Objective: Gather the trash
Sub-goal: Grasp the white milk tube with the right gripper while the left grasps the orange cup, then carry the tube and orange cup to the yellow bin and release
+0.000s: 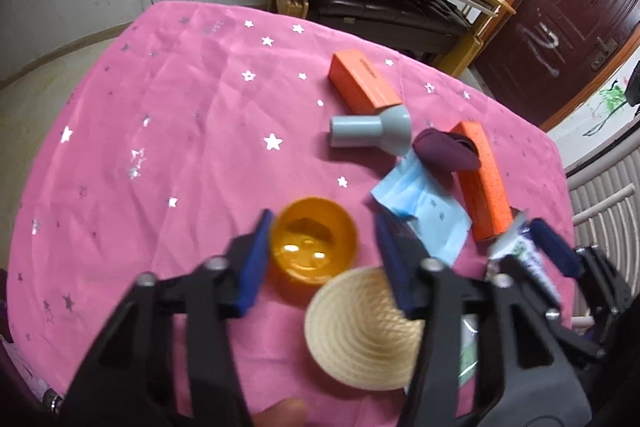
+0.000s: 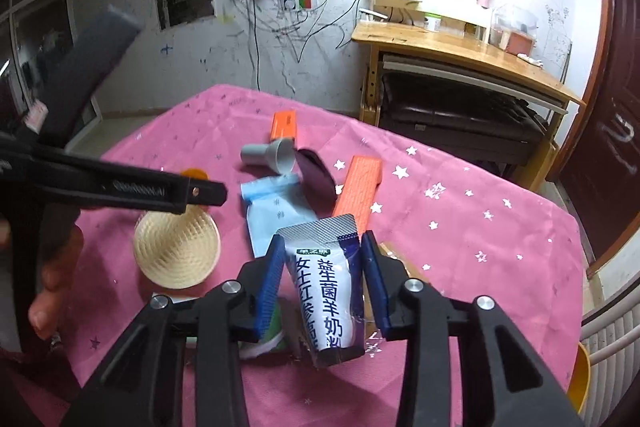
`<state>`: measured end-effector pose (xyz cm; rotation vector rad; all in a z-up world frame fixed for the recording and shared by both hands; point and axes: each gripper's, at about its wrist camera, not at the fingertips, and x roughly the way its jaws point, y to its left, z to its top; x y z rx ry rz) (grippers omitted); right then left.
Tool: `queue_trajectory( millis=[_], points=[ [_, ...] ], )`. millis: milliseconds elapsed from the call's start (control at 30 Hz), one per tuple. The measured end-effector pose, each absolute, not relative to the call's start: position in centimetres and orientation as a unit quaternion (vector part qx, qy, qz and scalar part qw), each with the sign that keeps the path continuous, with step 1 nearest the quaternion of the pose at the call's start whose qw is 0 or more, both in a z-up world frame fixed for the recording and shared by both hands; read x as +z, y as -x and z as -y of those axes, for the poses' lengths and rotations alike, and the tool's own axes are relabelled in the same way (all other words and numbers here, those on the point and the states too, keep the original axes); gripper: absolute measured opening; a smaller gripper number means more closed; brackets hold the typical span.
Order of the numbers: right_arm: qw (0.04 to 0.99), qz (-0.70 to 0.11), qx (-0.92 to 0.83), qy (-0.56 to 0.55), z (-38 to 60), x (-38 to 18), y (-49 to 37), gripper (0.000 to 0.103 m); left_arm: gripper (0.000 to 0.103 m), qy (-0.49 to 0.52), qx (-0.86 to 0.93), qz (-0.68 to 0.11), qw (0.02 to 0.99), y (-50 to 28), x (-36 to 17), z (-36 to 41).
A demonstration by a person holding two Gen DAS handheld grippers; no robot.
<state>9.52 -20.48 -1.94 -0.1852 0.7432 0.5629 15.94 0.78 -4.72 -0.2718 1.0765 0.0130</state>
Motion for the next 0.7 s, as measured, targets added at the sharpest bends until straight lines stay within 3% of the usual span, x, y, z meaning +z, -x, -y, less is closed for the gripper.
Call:
queue_trajectory(
  millis=[400, 700],
  points=[
    [0.905, -0.333, 0.262, 0.049, 23.8, 0.5, -9.3, 0.033, 0.040, 0.134, 0.027, -0.463, 0.876, -15.2, -1.7, -1.2],
    [0.918, -0.317, 0.236, 0.030, 27.2, 1.9, -9.1, 0.033, 0.040, 0.112, -0.009, -0.447, 0.887, -15.1, 0.6, 2.5]
  ],
)
